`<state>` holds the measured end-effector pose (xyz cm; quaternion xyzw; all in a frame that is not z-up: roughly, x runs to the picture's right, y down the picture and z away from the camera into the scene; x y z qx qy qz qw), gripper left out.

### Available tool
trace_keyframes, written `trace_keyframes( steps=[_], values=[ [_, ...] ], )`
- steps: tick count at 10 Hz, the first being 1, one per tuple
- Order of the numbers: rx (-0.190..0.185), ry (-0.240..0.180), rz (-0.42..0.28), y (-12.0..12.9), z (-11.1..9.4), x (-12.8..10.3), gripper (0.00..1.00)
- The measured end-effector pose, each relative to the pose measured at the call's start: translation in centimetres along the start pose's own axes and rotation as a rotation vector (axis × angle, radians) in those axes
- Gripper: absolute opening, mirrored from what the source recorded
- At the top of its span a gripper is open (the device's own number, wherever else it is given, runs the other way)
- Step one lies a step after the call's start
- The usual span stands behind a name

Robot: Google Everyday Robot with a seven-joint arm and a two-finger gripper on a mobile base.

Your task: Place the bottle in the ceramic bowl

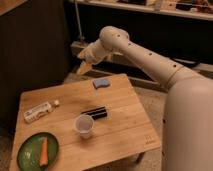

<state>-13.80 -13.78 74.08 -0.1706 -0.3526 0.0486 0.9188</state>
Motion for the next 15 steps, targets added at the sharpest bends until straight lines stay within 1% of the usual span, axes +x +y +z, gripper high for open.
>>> trace_keyframes(
  steps=[1,3,4,6,7,8,10,11,13,14,15],
  values=[
    [-0.034,0.011,-0.043,0.2,1.1,-1.1,0.65],
    [-0.135,0.016,-0.141,1.6,5.0,-4.4,0.65],
    [-0.193,0.006,-0.197,2.8,6.9,-6.0,0.65],
    [-0.299,-0.022,-0.278,5.0,10.4,-7.1,0.65],
    [-0.326,-0.031,-0.29,5.7,11.6,-7.2,0.65],
    [-0.36,-0.043,-0.297,6.6,13.3,-7.2,0.65],
    [-0.402,-0.064,-0.297,7.9,15.8,-6.9,0.65],
    [-0.414,-0.077,-0.3,8.5,16.6,-7.0,0.65],
    [-0.444,-0.092,-0.31,9.7,17.4,-7.5,0.65],
    [-0.459,-0.093,-0.319,10.6,18.0,-7.8,0.65],
    [-0.478,-0.079,-0.328,11.4,19.1,-7.8,0.65]
  ],
)
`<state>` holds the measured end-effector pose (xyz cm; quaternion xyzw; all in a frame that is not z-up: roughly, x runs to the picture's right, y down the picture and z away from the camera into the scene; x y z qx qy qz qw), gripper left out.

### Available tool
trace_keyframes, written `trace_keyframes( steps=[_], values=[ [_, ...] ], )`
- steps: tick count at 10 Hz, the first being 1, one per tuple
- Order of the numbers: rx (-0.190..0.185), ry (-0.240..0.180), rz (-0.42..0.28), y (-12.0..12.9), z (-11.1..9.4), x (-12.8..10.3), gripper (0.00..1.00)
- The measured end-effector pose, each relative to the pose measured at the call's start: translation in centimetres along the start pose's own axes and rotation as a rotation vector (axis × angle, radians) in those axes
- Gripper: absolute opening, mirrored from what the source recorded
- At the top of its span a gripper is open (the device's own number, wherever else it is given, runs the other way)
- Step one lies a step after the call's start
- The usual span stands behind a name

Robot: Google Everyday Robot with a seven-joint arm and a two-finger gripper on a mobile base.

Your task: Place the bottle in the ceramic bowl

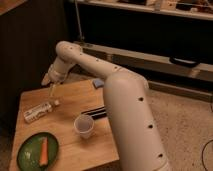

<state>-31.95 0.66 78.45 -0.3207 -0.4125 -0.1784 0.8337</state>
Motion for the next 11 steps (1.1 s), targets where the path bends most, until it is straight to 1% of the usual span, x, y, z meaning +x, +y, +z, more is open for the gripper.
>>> trace_keyframes(
  steps=[1,2,4,8,11],
  values=[
    [-0.013,0.029,-0.004,0.1,1.4,0.0,0.65],
    [-0.004,0.064,0.0,0.0,2.4,0.5,0.65],
    [0.023,0.107,0.023,-0.1,3.7,1.2,0.65],
    [0.027,0.123,0.058,-0.7,6.1,2.0,0.65],
    [0.013,0.137,0.065,-0.8,7.8,2.4,0.65]
  ],
)
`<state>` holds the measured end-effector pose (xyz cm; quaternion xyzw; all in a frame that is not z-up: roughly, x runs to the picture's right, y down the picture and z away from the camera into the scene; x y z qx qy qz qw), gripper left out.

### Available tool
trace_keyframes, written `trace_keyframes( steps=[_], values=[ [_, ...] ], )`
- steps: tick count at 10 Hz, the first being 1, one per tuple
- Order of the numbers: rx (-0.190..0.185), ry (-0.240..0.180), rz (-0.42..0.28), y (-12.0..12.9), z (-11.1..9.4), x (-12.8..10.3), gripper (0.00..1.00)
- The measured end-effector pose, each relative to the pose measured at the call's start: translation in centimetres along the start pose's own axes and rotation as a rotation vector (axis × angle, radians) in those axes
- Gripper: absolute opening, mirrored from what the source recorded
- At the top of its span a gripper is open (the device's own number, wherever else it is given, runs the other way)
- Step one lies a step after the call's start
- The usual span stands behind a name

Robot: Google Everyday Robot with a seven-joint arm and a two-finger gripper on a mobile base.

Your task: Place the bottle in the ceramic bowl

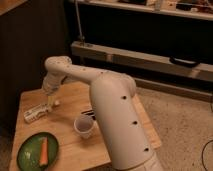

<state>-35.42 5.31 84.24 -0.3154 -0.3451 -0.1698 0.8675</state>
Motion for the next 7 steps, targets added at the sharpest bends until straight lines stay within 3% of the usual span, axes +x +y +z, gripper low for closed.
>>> trace_keyframes(
  steps=[7],
  values=[
    [-0.052,0.005,0.016,0.9,3.4,0.6,0.65]
  ],
)
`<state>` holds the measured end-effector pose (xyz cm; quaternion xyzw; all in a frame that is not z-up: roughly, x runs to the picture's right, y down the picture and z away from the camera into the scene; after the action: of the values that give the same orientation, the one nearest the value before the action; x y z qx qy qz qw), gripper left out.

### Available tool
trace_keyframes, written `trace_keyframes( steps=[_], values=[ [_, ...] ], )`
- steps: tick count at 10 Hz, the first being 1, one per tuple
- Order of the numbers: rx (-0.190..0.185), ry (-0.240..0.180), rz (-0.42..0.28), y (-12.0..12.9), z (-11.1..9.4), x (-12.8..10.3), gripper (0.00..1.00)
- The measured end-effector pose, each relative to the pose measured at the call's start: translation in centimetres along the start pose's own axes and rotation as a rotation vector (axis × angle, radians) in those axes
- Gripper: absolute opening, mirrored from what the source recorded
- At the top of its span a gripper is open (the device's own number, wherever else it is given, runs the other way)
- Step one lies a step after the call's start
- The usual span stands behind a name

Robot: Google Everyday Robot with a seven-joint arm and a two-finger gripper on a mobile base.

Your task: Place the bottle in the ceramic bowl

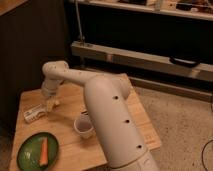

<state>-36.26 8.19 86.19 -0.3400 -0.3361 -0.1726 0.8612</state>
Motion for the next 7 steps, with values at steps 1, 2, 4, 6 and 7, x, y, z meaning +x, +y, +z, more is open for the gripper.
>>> trace_keyframes(
  steps=[1,2,4,6,7],
  values=[
    [-0.007,-0.002,0.001,0.1,0.4,0.2,0.65],
    [-0.015,-0.004,0.0,0.1,0.9,0.3,0.65],
    [-0.028,-0.008,0.003,0.1,1.6,0.5,0.65],
    [-0.041,-0.01,0.015,0.2,2.3,0.9,0.65],
    [-0.043,-0.014,0.02,0.1,2.5,1.0,0.65]
  ],
)
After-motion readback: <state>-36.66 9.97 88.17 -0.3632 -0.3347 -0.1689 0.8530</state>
